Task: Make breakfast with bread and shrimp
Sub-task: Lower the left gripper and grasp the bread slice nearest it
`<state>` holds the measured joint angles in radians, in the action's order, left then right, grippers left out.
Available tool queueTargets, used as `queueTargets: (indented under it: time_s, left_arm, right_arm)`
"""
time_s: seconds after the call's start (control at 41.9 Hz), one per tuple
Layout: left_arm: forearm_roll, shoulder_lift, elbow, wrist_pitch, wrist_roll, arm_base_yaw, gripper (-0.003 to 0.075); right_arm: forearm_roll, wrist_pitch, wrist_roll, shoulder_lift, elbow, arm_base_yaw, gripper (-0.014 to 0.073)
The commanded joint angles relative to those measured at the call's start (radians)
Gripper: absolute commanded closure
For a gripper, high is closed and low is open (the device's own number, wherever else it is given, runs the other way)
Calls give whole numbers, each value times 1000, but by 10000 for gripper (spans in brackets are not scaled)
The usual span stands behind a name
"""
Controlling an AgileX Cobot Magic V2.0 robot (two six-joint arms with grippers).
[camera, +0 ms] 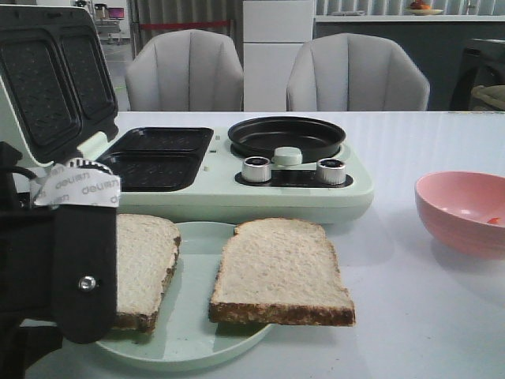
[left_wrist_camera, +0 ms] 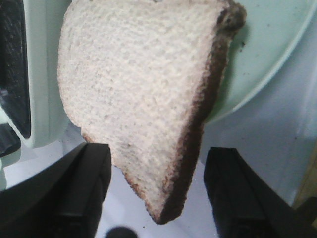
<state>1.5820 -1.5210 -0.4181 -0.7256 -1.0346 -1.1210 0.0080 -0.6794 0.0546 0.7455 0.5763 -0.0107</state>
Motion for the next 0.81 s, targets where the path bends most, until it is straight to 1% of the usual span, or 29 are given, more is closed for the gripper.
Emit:
queueTargets:
  time_s: [0.0,0.096,0.191,0.263,0.358,0.501,0.621,0.692,0.788]
  left_arm:
    - [52,-6,-25,-73,-25,20,267]
    - [83,-21,-25,-71,-25,52,267]
    - [126,-21,-25,-71,-42,63,267]
    - [128,-21,-25,-69,-44,63,288]
    - [128,-21,-25,-46,-44,63,383]
    - [128,-21,-25,-56,-44,63,535]
    - [124,-21,-25,-89,-44,61,615]
    - [116,-21,-25,-148,-44,46,620]
    - [124,-1,-25,-289,-44,7,620]
  right_arm:
    - [-2,65,-2,-1,27,0,33]
    - [-2,65,-2,-1,27,0,33]
    - [-2,65,-2,-1,27,0,33]
    - [-2,65,-2,-1,27,0,33]
    - [-2,65,-2,-1,27,0,33]
    - [-2,65,-2,-1,27,0,33]
    - [-2,65,-2,-1,27,0,33]
    - [-2,65,-2,-1,27,0,33]
    - [-2,65,-2,-1,27,0,33]
